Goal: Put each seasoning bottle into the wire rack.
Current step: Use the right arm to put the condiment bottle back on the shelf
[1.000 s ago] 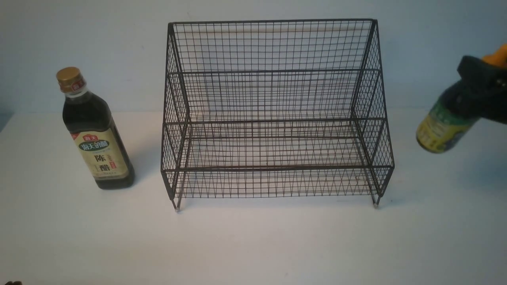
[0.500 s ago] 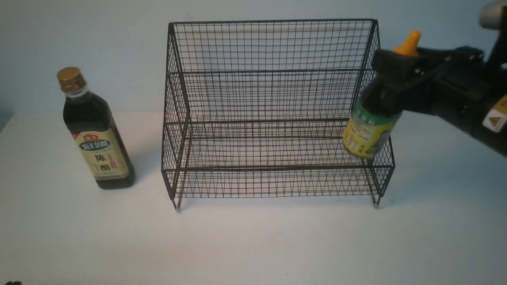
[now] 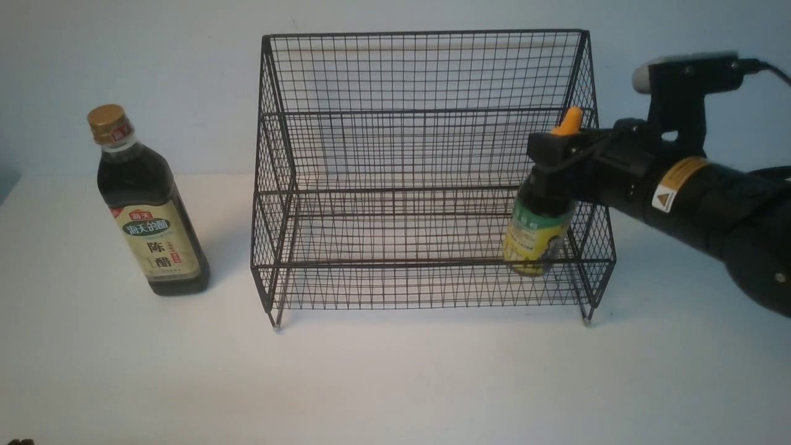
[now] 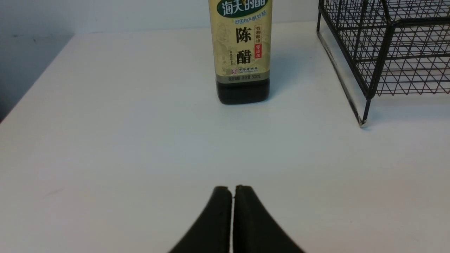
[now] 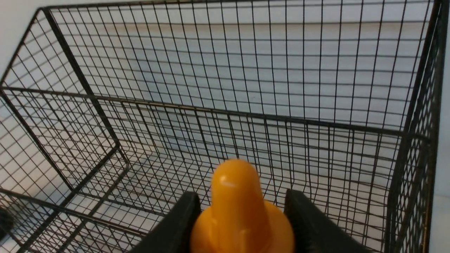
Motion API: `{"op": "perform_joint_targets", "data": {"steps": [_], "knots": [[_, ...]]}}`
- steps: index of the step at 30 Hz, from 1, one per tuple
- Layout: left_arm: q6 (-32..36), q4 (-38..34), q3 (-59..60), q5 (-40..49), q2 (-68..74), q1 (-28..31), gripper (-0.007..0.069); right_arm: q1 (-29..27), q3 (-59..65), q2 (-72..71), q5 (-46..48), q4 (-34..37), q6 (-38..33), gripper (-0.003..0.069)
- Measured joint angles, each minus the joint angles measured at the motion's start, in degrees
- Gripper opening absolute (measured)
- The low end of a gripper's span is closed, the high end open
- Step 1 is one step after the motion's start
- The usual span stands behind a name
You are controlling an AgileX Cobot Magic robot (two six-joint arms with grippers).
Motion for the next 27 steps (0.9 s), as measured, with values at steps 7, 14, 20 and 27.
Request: {"op": "perform_joint_targets", "data": {"steps": [7,14,20,27], "knots": [[0.0,0.0,0.0,0.0,0.0,0.0,-0.0005,0.0,-0.1,1.9,1.2,-2.4,0.0,0.0286],[0.0,0.0,0.0,0.0,0.0,0.0,-0.0005,0.0,-0.1,3.2,2.0,-7.6,0.2,0.0286],[0.0,0.0,0.0,0.0,0.0,0.0,-0.0005,0.0,-0.3,3.2,1.2,-8.0,0.4,0.0351],[0.0,0.0,0.0,0.0,0.0,0.0,-0.0005,0.1,-0.5,2.3,2.5,-8.0,0.4,0.0477]]}}
